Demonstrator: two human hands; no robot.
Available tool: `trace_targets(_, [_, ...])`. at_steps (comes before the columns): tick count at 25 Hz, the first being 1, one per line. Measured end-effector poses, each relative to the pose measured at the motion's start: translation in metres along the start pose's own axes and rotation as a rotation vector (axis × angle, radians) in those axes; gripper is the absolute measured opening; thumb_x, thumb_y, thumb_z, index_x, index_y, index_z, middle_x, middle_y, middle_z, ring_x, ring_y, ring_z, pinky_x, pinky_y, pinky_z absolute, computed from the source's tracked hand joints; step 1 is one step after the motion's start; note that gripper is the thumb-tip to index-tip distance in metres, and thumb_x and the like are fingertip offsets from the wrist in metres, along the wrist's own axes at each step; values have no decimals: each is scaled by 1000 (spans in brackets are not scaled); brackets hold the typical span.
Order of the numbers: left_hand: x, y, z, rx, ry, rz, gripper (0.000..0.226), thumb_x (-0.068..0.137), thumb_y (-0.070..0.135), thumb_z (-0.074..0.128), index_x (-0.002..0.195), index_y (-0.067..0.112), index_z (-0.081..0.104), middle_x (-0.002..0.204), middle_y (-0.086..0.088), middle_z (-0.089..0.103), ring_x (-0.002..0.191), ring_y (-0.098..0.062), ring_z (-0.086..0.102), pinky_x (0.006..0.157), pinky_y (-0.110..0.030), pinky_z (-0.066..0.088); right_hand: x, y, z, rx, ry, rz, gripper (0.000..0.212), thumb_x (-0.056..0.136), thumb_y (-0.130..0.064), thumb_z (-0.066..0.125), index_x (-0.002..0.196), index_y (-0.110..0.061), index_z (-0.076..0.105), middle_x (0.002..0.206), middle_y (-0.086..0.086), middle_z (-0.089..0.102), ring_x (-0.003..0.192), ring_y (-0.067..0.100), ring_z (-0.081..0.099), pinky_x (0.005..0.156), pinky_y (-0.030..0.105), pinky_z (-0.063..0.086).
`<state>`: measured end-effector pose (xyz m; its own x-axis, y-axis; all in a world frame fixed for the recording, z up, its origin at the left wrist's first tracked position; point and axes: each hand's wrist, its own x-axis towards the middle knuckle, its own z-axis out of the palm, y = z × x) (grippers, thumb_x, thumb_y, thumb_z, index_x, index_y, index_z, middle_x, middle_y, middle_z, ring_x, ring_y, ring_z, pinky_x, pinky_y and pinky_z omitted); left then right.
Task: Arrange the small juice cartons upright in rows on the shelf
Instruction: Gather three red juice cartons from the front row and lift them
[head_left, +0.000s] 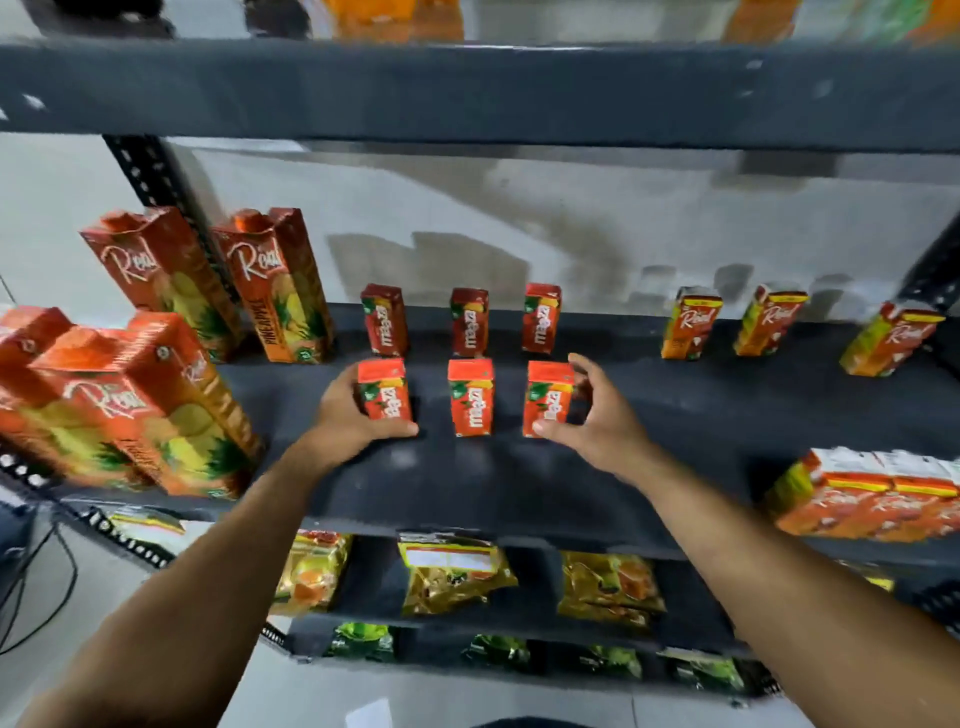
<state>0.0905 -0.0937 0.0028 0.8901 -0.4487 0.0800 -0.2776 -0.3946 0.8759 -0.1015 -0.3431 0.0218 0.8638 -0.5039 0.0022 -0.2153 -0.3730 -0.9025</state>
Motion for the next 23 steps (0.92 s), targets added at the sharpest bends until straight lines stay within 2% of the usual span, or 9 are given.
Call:
trace_targets(2, [12,-4,-1,-18,-71,-4,61,46,13,95,92,29,59,84,15,65,69,10,61,57,-5,43,19,-3,21,-48,32,48,59,66,-18,87,112,-32,53,98,-6,68,80,-2,66,69,13,50])
trace_targets(4, [20,-7,4,-78,-148,-5,55,49,10,94,85,30,58,77,16,66,65,11,62,55,-6,46,31,-3,33,-2,4,80,51,71,-8,82,112,-23,55,97,1,70,87,11,69,78,27,56])
trace_targets(6, [21,-6,12,-121,-211,-35,55,50,15,94,89,30,59,82,13,69,70,6,65,64,-15,52,33,-5,36,-10,-57,84,52,72,0,80,115,-17,56,101,1,70,96,18,68,85,34,56])
trace_targets(9, [20,-1,24,-177,-262,-29,55,52,19,94,91,35,58,89,14,70,78,4,66,73,-22,53,35,-7,36,-72,-109,94,46,70,1,81,108,-16,63,100,0,71,90,10,68,89,39,55])
trace_targets(13, [18,4,32,-187,-387,12,60,51,20,94,95,38,57,92,18,69,81,9,65,66,-9,48,38,-7,50,-168,-129,124,51,61,0,87,94,-31,64,101,0,72,91,12,68,91,40,54])
trace_targets(16, [19,7,32,-166,-432,9,60,49,23,95,93,39,57,88,22,68,79,12,63,63,-7,44,38,-6,58,-158,-111,168,50,56,-3,90,88,-32,66,93,-11,73,88,8,69,88,38,55])
trace_targets(17, [19,8,30,-153,-439,-4,60,49,24,95,93,39,57,90,21,68,80,10,64,66,-11,45,35,-7,59,-145,-107,177,49,55,-4,91,87,-32,67,91,-13,73,89,9,70,86,36,56])
trace_targets(21, [7,5,19,-75,-446,-31,70,46,33,93,104,39,54,106,10,64,96,-6,62,87,-31,50,4,-13,68,-157,-102,149,49,53,-17,91,93,-33,68,102,1,74,97,18,69,92,43,52])
trace_targets(23, [-6,-1,14,-58,-488,44,66,50,32,93,104,38,55,108,9,66,95,-4,64,87,-28,51,-13,-15,75,-179,-75,156,45,50,-20,90,88,-31,69,94,-1,75,90,13,70,88,40,55])
